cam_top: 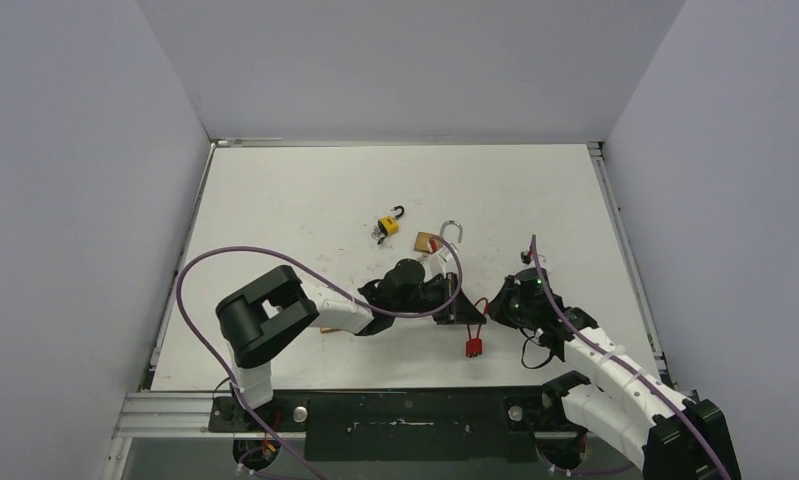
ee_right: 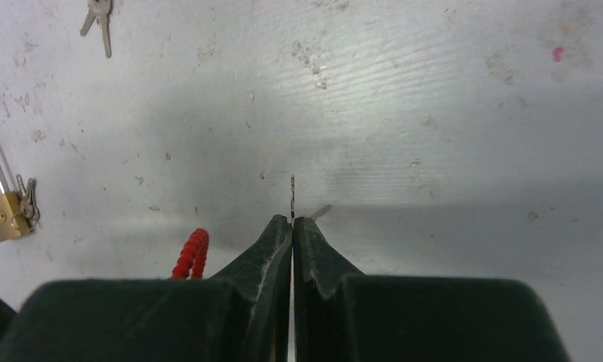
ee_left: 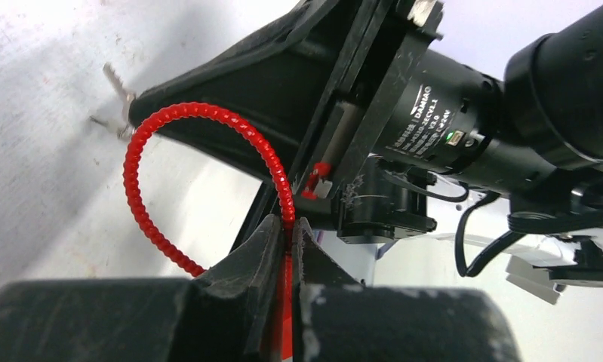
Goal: Unlock with the key
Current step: Place the lock at the center of the board.
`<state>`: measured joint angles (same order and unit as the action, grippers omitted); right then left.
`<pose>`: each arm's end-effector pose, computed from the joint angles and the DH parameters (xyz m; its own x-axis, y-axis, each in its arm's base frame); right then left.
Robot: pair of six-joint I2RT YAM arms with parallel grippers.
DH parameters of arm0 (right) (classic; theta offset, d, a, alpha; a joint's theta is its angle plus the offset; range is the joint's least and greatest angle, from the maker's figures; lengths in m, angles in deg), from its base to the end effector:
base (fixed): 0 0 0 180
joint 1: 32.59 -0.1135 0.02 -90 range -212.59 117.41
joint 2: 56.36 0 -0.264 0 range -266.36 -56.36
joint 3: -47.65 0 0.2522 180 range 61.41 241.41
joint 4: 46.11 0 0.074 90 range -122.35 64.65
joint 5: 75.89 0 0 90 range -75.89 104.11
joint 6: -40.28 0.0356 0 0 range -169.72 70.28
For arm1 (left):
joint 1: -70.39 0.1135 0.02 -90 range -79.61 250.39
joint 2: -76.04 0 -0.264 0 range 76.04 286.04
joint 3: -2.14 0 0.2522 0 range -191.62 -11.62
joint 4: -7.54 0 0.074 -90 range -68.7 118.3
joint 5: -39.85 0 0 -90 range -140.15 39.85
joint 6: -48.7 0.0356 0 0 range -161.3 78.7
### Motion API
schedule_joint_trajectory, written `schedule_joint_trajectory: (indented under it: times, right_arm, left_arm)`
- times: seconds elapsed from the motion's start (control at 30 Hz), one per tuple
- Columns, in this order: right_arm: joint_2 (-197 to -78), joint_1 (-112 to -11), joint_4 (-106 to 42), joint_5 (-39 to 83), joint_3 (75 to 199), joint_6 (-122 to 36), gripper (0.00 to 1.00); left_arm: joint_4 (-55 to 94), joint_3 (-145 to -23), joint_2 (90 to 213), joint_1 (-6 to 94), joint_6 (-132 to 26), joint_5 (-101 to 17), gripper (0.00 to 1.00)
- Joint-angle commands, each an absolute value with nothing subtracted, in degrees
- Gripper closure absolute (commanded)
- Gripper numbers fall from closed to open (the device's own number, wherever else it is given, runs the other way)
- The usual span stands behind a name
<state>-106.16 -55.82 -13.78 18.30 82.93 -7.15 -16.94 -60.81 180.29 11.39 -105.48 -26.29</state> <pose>0.1539 0.0689 0.1720 -0.7909 0.3947 -0.4676 0.1300 0.8551 0.5019 0.1815 -0.3301 0.1721 -0.9501 -0.0172 -0.3115 0.2941 0.2839 -0.9126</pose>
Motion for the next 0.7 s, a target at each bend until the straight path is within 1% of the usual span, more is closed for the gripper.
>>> schedule_joint_trajectory:
  times: [0.0, 0.13, 0.2, 0.37, 0.5, 0.67]
  right_arm:
    - [-107.85, -55.53, -19.07, 24.98, 84.41, -8.68, 1.0]
    - [-107.92, -55.53, -21.03, 27.2, 84.8, -8.28, 1.0]
    - [-108.47, -55.53, -21.35, 27.67, 85.16, -8.0, 1.0]
    - [-109.83, -55.59, -21.98, 28.47, 85.16, -7.6, 1.0]
    - [-110.93, -55.62, -23.49, 29.27, 84.87, -7.28, 1.0]
    - [-110.89, -55.62, -25.47, 31.33, 83.9, -6.26, 1.0]
  left_arm:
    - [-39.05, -58.58, 184.18, 13.19, -113.34, -20.07, 1.0]
    - [-43.82, -58.37, 187.92, 13.26, -116.33, -18.37, 1.0]
    - [-43.65, -58.29, 188.84, 13.22, -116.36, -18.52, 1.0]
    - [-37.92, -59.44, 189.52, 13.26, -113.01, -18.71, 0.87]
    - [-36.26, -59.86, 190.71, 13.26, -112.01, -18.51, 0.8]
    - [-33.19, -60.45, 191.11, 13.22, -110.33, -19.65, 0.75]
